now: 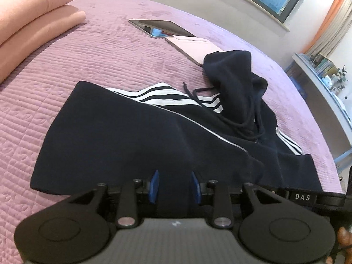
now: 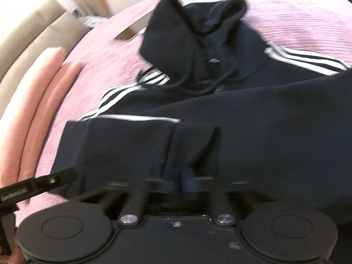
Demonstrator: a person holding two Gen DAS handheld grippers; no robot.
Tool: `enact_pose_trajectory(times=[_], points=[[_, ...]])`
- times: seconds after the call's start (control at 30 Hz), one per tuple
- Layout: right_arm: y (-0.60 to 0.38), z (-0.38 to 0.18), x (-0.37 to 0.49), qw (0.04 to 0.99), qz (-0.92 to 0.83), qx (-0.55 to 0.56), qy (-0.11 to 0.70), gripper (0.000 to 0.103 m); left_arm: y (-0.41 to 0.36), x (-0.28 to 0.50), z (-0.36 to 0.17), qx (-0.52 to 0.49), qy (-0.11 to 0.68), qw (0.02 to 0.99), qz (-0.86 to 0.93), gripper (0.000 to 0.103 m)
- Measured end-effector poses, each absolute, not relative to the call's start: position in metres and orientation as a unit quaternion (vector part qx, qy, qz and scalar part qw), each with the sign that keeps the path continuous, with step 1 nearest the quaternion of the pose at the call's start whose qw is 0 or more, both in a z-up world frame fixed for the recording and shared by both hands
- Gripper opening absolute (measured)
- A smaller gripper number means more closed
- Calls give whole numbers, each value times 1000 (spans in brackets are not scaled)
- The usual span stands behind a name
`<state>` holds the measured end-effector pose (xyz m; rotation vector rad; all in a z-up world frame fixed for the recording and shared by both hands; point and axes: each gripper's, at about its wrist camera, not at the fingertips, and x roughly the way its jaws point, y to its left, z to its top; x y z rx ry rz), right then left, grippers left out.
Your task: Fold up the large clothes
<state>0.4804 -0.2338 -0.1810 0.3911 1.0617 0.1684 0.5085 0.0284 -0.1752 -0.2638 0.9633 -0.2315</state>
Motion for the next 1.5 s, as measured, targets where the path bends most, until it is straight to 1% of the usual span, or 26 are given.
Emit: enact_pose_trajectory(times=[0.17,0.23,0.3,0.37,0.43,0.47,0.5,0.53,0.57,0.63,0.73,0.83,0.87,0.9,0.93,0.97,1.03,1.13,1.23,1.33,1.4,1.43,1.5], points=[[-221,-140,471,889,70,110,439,3,28,506,-167,-114,440,885,-95,35],[-231,-116,464,909,49,82,406,2,28,507,-161,-114,434,888,-97,35],[-249,-98,458,919,32,78,386,2,25,510,-156,-112,428,891,-101,35],[-265,-93,457,916,21,83,393,2,21,513,-155,-108,427,892,-101,35],[-278,-104,459,895,45,119,428,2,16,514,-158,-109,431,890,-103,35],[-278,-114,459,886,49,124,444,4,12,515,-160,-110,434,888,-104,35],[-278,-123,459,878,50,123,460,8,10,514,-161,-112,437,886,-107,35],[-277,-134,460,871,47,124,474,22,7,514,-164,-110,440,885,-110,35],[-278,-143,460,865,42,129,484,44,3,513,-165,-105,443,883,-113,35],[-281,-158,458,858,35,143,492,62,-3,512,-170,-89,449,881,-115,35],[-285,-169,459,850,37,166,499,67,-8,509,-175,-71,454,881,-116,35],[-287,-178,465,840,49,200,502,67,-7,509,-179,-78,460,877,-112,35],[-285,-182,466,837,55,210,503,60,-7,509,-179,-81,460,878,-110,35],[-281,-186,468,831,61,215,509,47,-7,510,-178,-82,459,878,-108,35],[-275,-187,469,827,69,215,515,7,-8,510,-178,-83,458,879,-106,35],[-268,-188,471,828,70,208,517,4,-8,511,-177,-82,458,879,-104,35],[-258,-178,468,845,69,179,499,4,-9,511,-173,-76,452,883,-100,35],[-266,-143,460,877,44,146,456,3,-8,513,-164,-68,437,892,-91,35],[-303,-101,446,901,-12,135,412,1,-9,519,-156,-71,425,898,-91,35],[-338,-69,425,919,-112,65,372,1,-15,525,-154,-70,420,900,-97,35],[-358,-68,417,912,-145,55,380,2,-21,530,-160,-70,427,896,-102,36],[-367,-76,418,901,-141,65,405,3,-24,533,-165,-66,433,893,-101,36],[-376,-107,422,871,-157,62,461,13,-33,541,-181,-47,457,884,-85,35]])
